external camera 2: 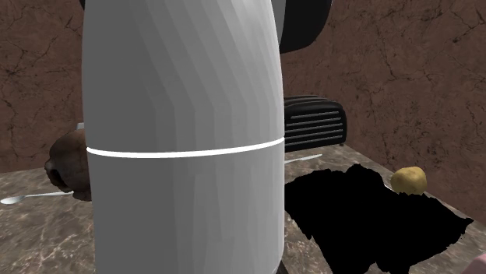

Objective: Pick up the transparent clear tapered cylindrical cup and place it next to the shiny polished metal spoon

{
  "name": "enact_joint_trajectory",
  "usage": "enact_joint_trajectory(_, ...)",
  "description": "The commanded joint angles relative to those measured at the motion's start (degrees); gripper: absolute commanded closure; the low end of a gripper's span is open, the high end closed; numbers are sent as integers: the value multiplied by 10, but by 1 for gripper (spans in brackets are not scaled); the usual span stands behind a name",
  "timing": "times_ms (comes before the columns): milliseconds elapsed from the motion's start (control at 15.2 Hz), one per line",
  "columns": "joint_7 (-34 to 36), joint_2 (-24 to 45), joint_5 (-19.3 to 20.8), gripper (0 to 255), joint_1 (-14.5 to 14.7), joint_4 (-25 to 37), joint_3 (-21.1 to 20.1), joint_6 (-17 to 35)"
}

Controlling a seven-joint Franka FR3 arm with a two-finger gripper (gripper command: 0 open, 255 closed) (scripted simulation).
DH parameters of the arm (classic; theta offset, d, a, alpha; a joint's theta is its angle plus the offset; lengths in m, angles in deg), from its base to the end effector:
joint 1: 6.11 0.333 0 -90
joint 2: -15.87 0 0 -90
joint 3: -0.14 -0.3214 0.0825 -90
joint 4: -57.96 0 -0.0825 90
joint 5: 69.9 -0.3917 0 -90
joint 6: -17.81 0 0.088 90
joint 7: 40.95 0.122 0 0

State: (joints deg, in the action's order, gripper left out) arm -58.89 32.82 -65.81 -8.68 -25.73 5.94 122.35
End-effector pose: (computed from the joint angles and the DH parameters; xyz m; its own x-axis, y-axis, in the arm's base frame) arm 0.6618 -0.0960 0.5107 0.9814 0.1887 0.0343 0.1836 -0.9762 0.1157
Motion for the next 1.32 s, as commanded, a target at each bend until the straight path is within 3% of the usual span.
enact_joint_trajectory(0, -2, 2, -1, 255, 0, 19, 0, -16)
enact_joint_trajectory(1122, -15, 42, -6, 255, -4, 208, 1, -165)
enact_joint_trajectory(1254, 9, 7, 1, 255, 14, 149, -5, -143)
